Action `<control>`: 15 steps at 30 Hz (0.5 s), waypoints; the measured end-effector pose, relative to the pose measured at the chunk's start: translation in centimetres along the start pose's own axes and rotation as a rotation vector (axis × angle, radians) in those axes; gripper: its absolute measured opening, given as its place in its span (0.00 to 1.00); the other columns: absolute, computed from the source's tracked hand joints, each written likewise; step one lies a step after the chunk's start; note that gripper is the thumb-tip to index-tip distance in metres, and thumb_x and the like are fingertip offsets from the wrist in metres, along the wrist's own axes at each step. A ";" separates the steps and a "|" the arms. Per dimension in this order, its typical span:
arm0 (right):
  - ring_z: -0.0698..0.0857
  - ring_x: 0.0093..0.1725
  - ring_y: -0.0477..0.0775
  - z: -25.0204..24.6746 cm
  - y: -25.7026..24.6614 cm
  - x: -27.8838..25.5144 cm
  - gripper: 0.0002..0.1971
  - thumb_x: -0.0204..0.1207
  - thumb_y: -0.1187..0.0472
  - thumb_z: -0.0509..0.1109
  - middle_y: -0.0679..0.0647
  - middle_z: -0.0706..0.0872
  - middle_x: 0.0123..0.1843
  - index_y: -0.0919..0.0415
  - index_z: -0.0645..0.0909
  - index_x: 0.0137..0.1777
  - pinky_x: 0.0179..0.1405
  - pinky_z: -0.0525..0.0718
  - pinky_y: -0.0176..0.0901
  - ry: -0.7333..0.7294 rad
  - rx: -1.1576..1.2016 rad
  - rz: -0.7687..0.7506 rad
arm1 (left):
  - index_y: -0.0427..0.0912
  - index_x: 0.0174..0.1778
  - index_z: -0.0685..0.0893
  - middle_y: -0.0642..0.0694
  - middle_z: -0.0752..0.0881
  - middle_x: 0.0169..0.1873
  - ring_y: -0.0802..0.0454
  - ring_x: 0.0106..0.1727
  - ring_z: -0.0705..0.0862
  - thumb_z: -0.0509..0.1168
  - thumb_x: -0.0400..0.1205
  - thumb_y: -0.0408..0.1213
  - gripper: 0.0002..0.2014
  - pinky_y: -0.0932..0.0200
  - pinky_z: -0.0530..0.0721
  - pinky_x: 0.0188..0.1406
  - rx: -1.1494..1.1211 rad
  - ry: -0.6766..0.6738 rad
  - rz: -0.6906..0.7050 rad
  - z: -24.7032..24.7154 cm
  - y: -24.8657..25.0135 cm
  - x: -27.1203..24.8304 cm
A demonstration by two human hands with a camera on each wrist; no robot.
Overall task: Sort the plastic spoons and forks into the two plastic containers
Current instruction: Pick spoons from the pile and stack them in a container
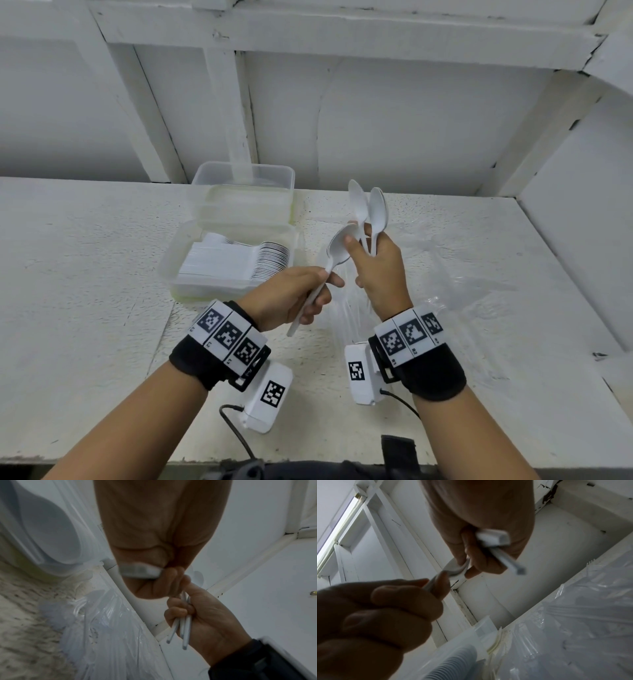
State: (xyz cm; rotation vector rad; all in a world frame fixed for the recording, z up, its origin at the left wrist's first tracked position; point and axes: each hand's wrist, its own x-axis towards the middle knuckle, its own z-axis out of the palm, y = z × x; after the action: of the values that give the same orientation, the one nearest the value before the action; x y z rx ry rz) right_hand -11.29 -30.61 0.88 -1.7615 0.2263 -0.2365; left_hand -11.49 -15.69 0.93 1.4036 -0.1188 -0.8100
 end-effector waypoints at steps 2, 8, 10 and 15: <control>0.73 0.26 0.39 0.0 -0.1 0.0 0.08 0.84 0.52 0.58 0.45 0.76 0.35 0.55 0.73 0.53 0.24 0.70 0.31 -0.020 0.050 0.063 | 0.39 0.46 0.78 0.49 0.73 0.25 0.57 0.22 0.69 0.50 0.88 0.36 0.13 0.66 0.68 0.21 0.017 0.105 0.052 -0.1 0.1 0.2; 0.65 0.18 0.43 0.3 -0.7 -0.9 0.13 0.86 0.53 0.54 0.49 0.70 0.25 0.58 0.73 0.43 0.15 0.65 0.33 -0.247 0.259 0.195 | 0.41 0.46 0.78 0.48 0.72 0.28 0.57 0.24 0.69 0.52 0.88 0.39 0.11 0.65 0.67 0.22 -0.141 0.352 0.199 0.4 0.7 1.3; 0.67 0.18 0.43 0.8 -0.8 -1.4 0.14 0.86 0.53 0.55 0.49 0.71 0.23 0.58 0.75 0.42 0.16 0.66 0.34 -0.299 0.194 0.177 | 0.39 0.48 0.78 0.49 0.72 0.27 0.57 0.25 0.68 0.56 0.86 0.45 0.12 0.64 0.67 0.23 -0.131 0.379 0.219 0.9 0.8 1.7; 0.69 0.16 0.42 1.3 -1.3 -2.1 0.17 0.85 0.50 0.54 0.52 0.76 0.24 0.59 0.77 0.43 0.16 0.69 0.35 -0.327 0.015 0.119 | 0.43 0.41 0.77 0.56 0.78 0.22 0.56 0.24 0.69 0.61 0.83 0.50 0.13 0.64 0.68 0.22 -0.102 0.423 0.270 1.3 0.5 2.0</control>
State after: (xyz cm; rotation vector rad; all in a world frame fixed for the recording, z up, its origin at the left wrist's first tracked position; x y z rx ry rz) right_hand -12.88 -28.57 1.87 -1.7365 0.0917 0.1364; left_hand -10.54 -17.92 0.88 1.3970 0.0589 -0.2828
